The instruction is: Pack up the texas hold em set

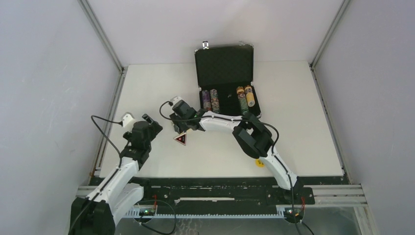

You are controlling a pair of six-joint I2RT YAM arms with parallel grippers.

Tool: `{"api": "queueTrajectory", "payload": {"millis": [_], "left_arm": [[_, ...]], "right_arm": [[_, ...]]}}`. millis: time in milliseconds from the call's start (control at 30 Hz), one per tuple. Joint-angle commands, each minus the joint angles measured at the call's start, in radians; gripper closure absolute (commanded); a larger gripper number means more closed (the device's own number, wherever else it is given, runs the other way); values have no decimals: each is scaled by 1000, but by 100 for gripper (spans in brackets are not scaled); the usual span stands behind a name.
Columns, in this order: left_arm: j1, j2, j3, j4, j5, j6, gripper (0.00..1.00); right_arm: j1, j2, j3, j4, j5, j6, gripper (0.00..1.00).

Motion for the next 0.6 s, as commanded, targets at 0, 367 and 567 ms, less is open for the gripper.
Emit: {"api": "queueTrajectory", "payload": {"millis": [0, 367, 567], "left_arm": [[-5, 46, 46, 30, 50, -12, 3], [-27, -15, 67, 15, 83, 12, 3], [-45, -27, 106, 105, 369, -84, 9]], "right_arm": [[-3, -85, -88, 50, 66, 16, 60], [-47, -447, -350, 278, -7, -69, 65], [-39, -643, -492, 273, -61, -133, 65]]}}
